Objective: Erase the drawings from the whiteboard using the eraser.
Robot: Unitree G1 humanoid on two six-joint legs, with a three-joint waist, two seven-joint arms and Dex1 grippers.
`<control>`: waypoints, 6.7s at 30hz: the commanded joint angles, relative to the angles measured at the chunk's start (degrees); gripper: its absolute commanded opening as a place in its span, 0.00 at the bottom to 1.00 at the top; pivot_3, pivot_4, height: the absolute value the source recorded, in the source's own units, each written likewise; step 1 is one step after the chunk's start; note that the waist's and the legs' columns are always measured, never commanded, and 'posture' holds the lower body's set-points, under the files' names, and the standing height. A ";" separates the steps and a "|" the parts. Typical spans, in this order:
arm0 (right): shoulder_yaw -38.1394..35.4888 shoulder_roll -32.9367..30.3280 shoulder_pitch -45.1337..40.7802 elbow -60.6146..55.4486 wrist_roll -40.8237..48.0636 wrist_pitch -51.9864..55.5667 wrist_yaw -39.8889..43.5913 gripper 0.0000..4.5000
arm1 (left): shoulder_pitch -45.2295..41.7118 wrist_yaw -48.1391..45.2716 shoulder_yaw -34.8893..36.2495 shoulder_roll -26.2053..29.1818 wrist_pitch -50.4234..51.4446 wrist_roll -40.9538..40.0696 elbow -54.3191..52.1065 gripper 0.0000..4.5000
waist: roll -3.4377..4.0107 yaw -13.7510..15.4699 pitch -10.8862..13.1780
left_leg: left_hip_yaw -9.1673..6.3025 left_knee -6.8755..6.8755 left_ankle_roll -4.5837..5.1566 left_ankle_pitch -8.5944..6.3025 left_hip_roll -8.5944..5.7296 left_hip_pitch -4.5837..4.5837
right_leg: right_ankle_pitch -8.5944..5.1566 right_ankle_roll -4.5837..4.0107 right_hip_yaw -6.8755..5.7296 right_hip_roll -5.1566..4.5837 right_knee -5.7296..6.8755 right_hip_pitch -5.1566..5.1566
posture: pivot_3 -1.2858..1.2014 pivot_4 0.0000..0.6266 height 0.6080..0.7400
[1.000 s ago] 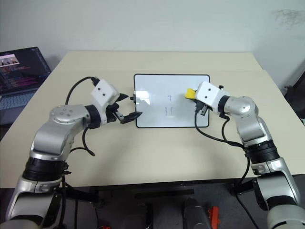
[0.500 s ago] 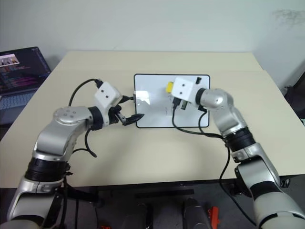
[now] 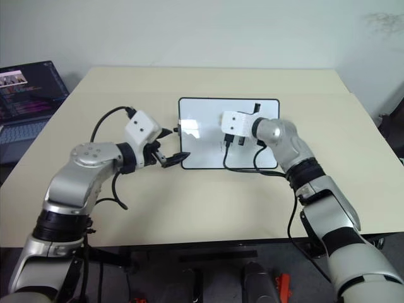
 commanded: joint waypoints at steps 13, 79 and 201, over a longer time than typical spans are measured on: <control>2.57 -2.85 2.44 -3.19 -4.75 -3.23 3.44 0.18 | -0.68 0.22 0.77 0.23 -0.73 0.10 -1.88 1.00 | -0.01 -0.04 -0.01 | 0.00 0.03 0.00 0.01 0.00 0.06 | 0.00 -0.01 0.01 0.00 0.07 0.05 | 0.52 0.24 1.00; -11.13 -18.66 19.61 -34.81 8.35 11.09 17.18 0.18 | 4.69 -4.51 0.88 6.50 -2.92 0.81 -2.42 1.00 | -0.03 0.11 -0.01 | 0.07 0.04 0.03 0.02 0.00 0.04 | -0.17 -0.33 0.05 -0.02 0.00 0.03 | 0.52 0.24 1.00; 5.78 1.47 6.41 -20.80 -8.94 17.91 11.95 0.15 | 5.68 -2.27 0.57 2.20 -4.50 0.20 0.23 1.00 | -0.40 0.12 -0.24 | 0.04 -0.05 0.01 0.01 0.03 0.11 | -0.16 -0.36 -0.01 0.00 0.00 0.04 | 0.52 0.24 1.00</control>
